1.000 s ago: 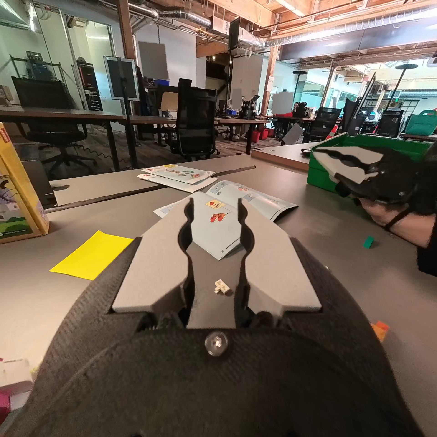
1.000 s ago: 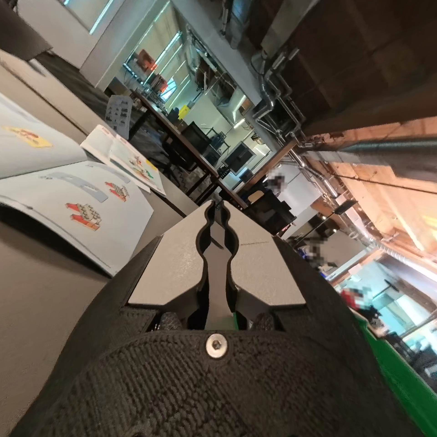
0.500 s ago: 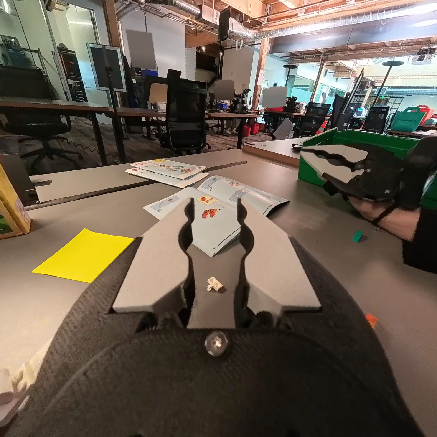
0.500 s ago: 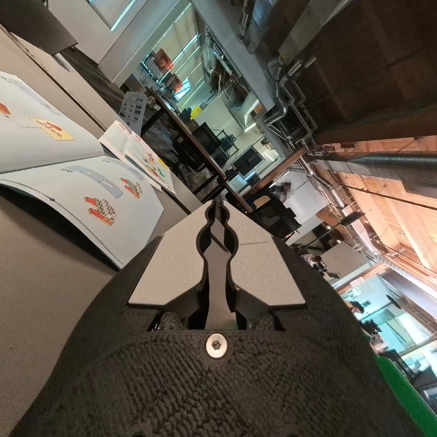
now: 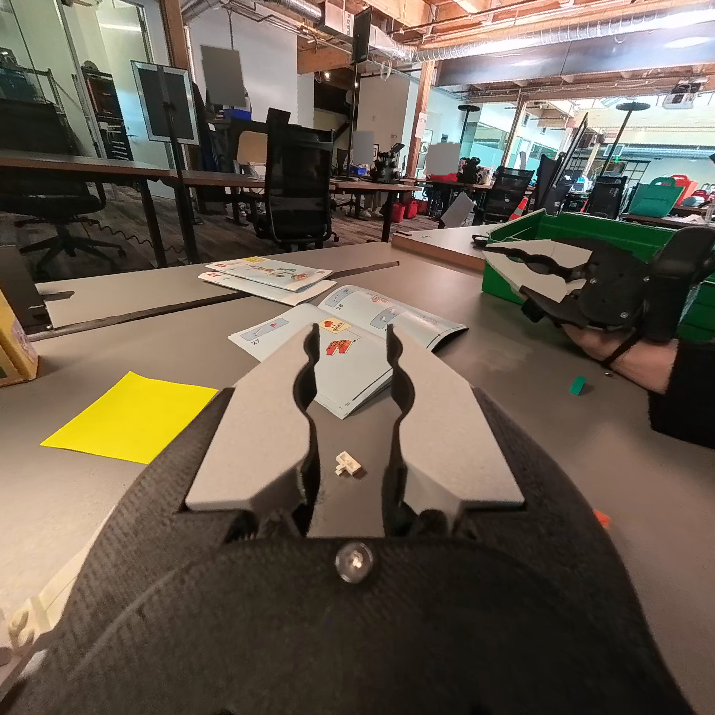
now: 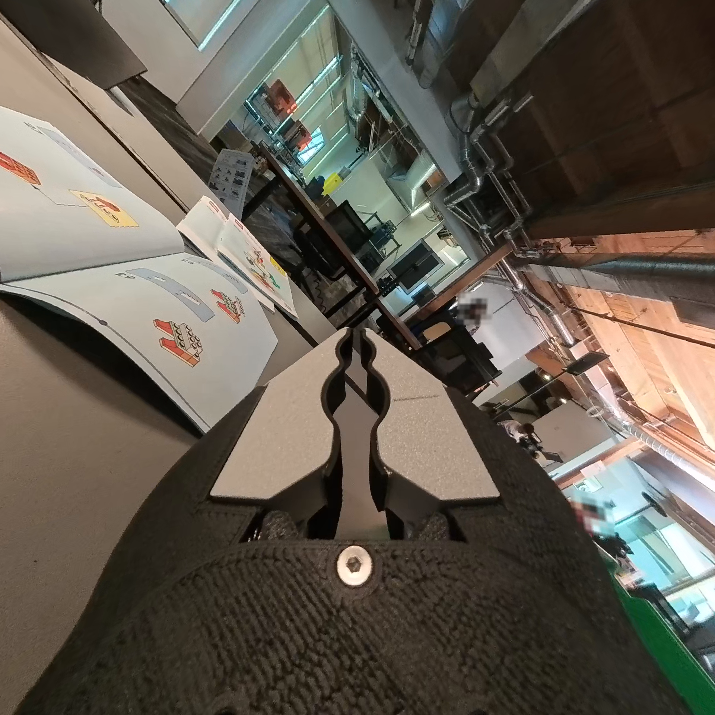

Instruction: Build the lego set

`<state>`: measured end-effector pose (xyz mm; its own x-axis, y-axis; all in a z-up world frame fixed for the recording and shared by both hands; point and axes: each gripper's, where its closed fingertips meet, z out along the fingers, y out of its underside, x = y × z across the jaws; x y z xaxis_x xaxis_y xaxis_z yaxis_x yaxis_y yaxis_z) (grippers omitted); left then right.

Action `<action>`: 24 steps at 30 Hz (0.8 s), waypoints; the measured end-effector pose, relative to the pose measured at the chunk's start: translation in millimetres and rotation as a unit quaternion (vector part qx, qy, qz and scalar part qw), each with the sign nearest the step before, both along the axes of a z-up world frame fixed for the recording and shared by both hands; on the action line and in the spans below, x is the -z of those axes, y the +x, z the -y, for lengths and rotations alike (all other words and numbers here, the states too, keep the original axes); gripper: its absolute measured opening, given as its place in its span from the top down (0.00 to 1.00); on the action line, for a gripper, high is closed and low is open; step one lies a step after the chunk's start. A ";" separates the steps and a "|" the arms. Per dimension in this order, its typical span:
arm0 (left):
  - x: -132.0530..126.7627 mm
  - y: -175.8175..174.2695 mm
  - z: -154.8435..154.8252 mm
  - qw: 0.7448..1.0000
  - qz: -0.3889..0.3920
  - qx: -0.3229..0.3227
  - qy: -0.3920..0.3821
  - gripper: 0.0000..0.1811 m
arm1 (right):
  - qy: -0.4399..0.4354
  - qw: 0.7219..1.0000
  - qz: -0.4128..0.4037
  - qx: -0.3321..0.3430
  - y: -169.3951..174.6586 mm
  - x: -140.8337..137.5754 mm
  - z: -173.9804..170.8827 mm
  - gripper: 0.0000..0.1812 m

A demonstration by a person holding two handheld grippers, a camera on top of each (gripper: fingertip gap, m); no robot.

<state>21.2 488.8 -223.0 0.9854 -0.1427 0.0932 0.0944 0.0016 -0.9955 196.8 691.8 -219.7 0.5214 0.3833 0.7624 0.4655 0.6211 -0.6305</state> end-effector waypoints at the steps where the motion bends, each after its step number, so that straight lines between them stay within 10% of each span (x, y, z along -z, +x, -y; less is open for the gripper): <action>1: -0.1 0.1 0.0 1.000 0.000 0.000 0.000 0.82 | 0.001 1.000 0.001 0.000 0.1 0.0 0.0 1.00; 24: 0.7 1.9 0.1 1.000 0.004 0.007 -0.002 0.82 | 0.006 1.000 0.004 0.010 5.0 -0.6 -3.4 1.00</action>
<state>23.1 488.7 -223.6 0.9823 -0.1570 0.1022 0.1028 -0.0043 -0.9947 201.7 695.2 -219.1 0.5237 0.3631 0.7707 0.4827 0.6190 -0.6196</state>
